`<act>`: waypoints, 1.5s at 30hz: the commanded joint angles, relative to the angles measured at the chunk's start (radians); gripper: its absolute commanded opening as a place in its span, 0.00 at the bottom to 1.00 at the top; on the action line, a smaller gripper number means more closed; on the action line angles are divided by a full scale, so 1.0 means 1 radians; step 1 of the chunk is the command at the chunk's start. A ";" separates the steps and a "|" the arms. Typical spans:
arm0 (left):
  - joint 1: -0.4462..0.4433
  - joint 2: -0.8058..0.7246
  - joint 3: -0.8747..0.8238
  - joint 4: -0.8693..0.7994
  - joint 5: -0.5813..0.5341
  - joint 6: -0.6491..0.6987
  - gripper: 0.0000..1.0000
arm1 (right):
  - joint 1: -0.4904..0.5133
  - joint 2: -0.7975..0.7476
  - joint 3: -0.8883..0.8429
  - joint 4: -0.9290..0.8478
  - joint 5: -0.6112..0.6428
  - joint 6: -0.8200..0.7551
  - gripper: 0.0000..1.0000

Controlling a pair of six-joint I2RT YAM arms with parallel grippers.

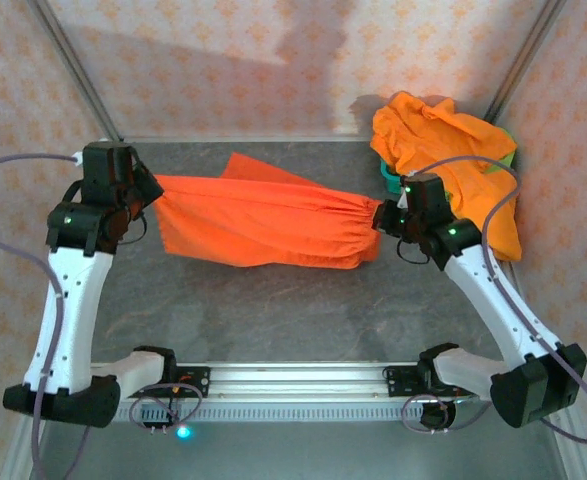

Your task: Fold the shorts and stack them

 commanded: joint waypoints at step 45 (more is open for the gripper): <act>0.020 1.212 1.069 0.080 0.102 0.033 0.00 | -0.147 0.506 0.088 0.321 0.120 0.201 0.12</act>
